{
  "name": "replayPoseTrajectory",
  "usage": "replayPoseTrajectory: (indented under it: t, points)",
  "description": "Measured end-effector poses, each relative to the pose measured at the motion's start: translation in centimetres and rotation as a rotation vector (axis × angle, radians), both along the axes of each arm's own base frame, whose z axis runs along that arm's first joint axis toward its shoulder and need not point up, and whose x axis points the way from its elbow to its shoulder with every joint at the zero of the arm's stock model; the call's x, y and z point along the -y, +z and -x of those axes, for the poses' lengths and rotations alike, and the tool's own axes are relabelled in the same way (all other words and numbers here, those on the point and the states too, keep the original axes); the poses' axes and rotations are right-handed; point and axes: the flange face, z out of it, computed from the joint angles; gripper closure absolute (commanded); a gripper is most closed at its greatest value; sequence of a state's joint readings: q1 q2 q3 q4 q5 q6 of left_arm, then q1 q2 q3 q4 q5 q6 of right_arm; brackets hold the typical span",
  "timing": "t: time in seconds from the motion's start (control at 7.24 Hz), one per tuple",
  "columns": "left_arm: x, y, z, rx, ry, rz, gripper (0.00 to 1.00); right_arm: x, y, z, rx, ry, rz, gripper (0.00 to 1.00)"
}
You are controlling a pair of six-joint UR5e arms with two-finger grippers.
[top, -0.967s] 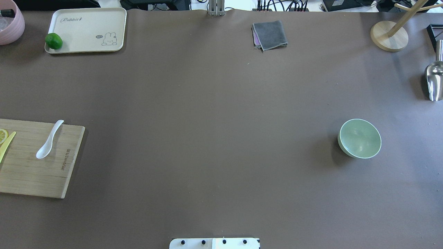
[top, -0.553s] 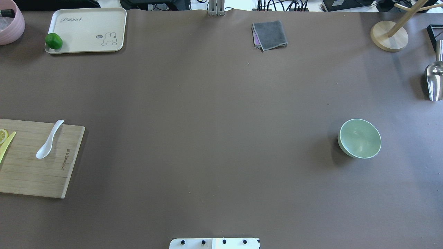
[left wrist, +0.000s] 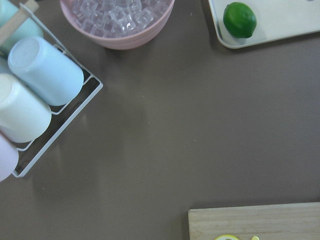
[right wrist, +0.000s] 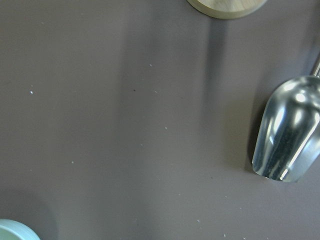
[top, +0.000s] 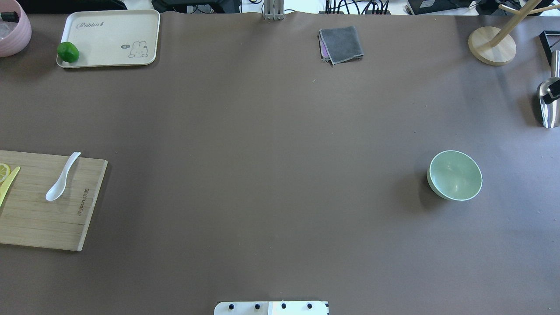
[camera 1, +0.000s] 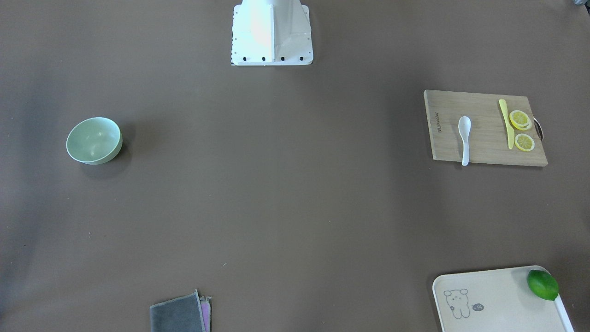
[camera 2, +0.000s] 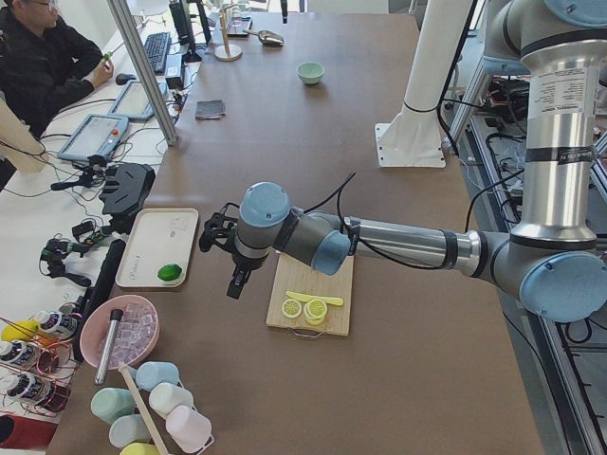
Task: Place spoon in bowl
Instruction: 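Reach the right gripper down to the rim of the pale green bowl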
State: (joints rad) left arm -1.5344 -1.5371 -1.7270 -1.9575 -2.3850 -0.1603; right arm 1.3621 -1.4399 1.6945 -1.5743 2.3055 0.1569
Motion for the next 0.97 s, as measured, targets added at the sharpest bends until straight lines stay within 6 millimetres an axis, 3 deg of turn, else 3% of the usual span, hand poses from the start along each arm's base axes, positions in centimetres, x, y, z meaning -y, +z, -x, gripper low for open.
replayPoseTrajectory:
  t: [0.14, 0.55, 0.69, 0.97]
  points:
    - [0.9, -1.2, -1.5, -0.033, 0.001, -0.005, 0.02, 0.4, -1.8, 1.3, 0.009, -0.021, -0.042, 0.00]
    - [2.0, -1.4, -6.5, -0.097, 0.005, 0.052, 0.02, -0.1, -5.2, 7.2, 0.077, -0.056, -0.152, 0.00]
    - [2.0, -1.7, -8.2, -0.115, 0.004, 0.072, 0.02, -0.9, -5.5, 9.8, 0.112, -0.024, -0.120, 0.00]
    - [1.9, -2.0, -10.0, -0.138, 0.002, 0.087, 0.02, -4.0, -3.3, 14.0, 0.150, -0.029, -0.073, 0.00]
